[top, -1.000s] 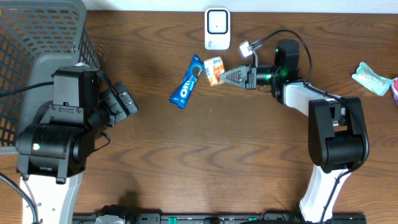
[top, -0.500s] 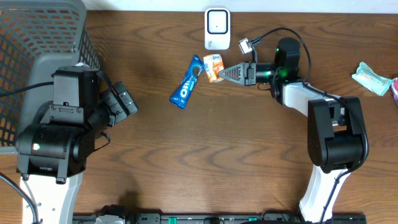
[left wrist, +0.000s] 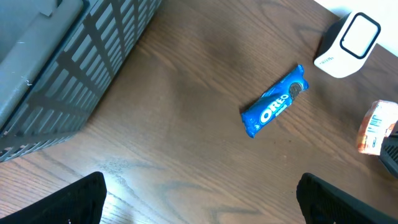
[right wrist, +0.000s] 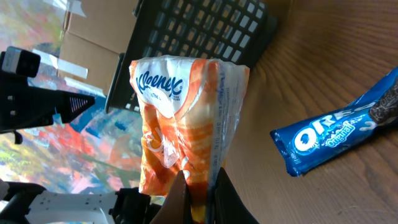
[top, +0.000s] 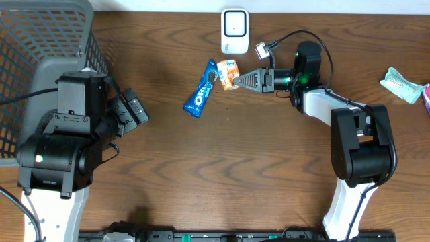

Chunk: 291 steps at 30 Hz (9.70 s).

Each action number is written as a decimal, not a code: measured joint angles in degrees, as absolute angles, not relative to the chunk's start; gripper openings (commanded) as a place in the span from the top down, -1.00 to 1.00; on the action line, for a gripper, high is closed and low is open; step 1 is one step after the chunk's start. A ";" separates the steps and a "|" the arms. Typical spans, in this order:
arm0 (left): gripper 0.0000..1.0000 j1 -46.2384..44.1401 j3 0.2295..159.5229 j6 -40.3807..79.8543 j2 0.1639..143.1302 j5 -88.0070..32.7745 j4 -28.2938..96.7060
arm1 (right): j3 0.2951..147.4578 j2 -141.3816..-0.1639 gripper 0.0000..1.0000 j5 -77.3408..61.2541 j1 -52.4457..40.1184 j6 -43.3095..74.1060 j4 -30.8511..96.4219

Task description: Scan the item barcode

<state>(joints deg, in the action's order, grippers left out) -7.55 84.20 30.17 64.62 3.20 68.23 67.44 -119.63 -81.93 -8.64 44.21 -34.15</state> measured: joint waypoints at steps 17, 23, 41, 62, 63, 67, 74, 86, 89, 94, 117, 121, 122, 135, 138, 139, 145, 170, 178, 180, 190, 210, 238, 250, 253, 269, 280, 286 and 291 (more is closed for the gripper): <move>-0.96 -7.55 84.20 30.17 64.62 3.18 68.20 | 78.43 -119.61 0.97 -53.28 -9.96 41.30 -10.66; -0.96 -7.55 84.20 30.17 64.62 3.18 68.23 | 95.33 -119.61 0.98 -25.28 -15.29 27.77 18.55; -0.95 -7.55 84.20 30.17 64.62 3.20 68.25 | 107.74 -126.65 0.98 33.43 -27.11 -20.73 5.63; -0.96 -7.55 84.20 30.17 64.62 3.20 68.23 | 108.66 -133.27 0.98 37.67 -26.11 -18.81 12.67; -0.96 -7.55 84.20 30.17 64.62 3.18 68.23 | 109.08 -132.97 0.99 38.13 -25.50 -17.63 15.35; -0.96 -7.55 84.20 30.17 64.62 3.20 68.23 | 110.04 -128.25 0.98 39.13 -19.25 -10.20 27.49; -0.96 -7.55 84.20 30.17 64.62 3.18 68.20 | 111.90 -118.32 0.98 40.99 -1.72 -3.33 46.74; -0.96 -7.55 84.20 30.17 64.62 3.20 68.23 | 107.90 -117.95 -0.49 34.09 20.82 8.16 56.34; -0.96 -7.55 84.20 30.17 64.62 3.18 68.23 | 106.37 -117.95 -0.96 32.12 24.25 9.15 56.12; -0.96 -7.55 84.20 30.17 64.62 3.18 68.20 | 105.62 -117.95 -0.96 28.01 25.71 9.80 56.05; -0.96 -7.55 84.20 30.17 64.62 3.18 68.20 | 105.56 -117.95 -0.93 -4.43 24.47 10.11 63.40; -0.96 -7.55 84.20 30.17 64.62 3.18 68.23 | 104.81 -117.95 -0.98 -16.86 22.79 9.37 63.16; -0.95 -7.55 84.20 30.17 64.62 3.20 68.20 | 104.25 -117.95 -0.98 -19.09 22.04 9.08 62.50; -0.96 -7.55 84.20 30.17 64.62 3.18 68.23 | 84.82 -118.39 -0.99 -32.27 -5.87 17.78 26.74; -0.96 -7.55 84.20 30.17 64.62 3.20 68.23 | 83.35 -118.56 -0.99 -31.35 -13.63 22.83 19.16; -0.96 -7.55 84.20 30.17 64.62 3.18 68.23 | 83.35 -118.56 -0.98 -30.92 -15.53 24.27 17.65; -0.96 -7.55 84.20 30.17 64.62 3.18 68.23 | 83.33 -118.56 -0.69 -21.56 -25.91 36.73 13.80; -0.96 -7.55 84.20 30.17 64.62 3.20 68.23 | 83.59 -126.50 0.33 -12.47 -31.73 52.27 8.14; -0.96 -7.55 84.20 30.17 64.62 3.18 68.23 | 83.57 -126.54 0.98 -9.67 -31.79 51.86 7.88; -0.96 -7.55 84.20 30.17 64.62 3.18 68.23 | 83.57 -126.54 0.98 -9.02 -31.83 50.43 7.90; -0.96 -7.55 84.20 30.17 64.62 3.18 68.20 | 83.68 -123.96 0.98 -6.50 -30.94 40.56 18.96; -0.95 -7.55 84.20 30.17 64.62 3.20 68.20 | 83.18 -104.95 -0.35 22.83 -29.91 31.59 46.92; -0.96 -7.53 84.20 30.17 64.62 3.18 68.23 | 56.53 -106.34 -0.44 -22.79 -8.97 33.58 8.97; -0.96 -7.55 84.20 30.17 64.62 3.20 68.20 | 52.86 -108.84 -0.15 -29.10 -8.95 42.70 -2.70; -0.96 -7.55 84.20 30.17 64.62 3.18 68.20 | 54.13 -112.57 0.22 -32.34 -8.95 45.39 -8.58; -0.96 -7.55 84.20 30.17 64.62 3.18 68.23 | 54.35 -108.03 0.98 -28.45 -7.22 42.00 6.68; -0.95 -7.55 84.20 30.17 64.62 3.20 68.23 | 62.08 -89.23 0.97 21.80 -16.36 30.96 32.47; -0.95 -7.55 84.20 30.17 64.62 3.20 68.20 | 62.08 -96.07 0.97 34.89 -19.09 29.45 32.95; -0.96 -7.55 84.20 30.17 64.62 3.20 68.20 | 62.19 -107.09 0.77 42.61 -21.39 28.32 32.05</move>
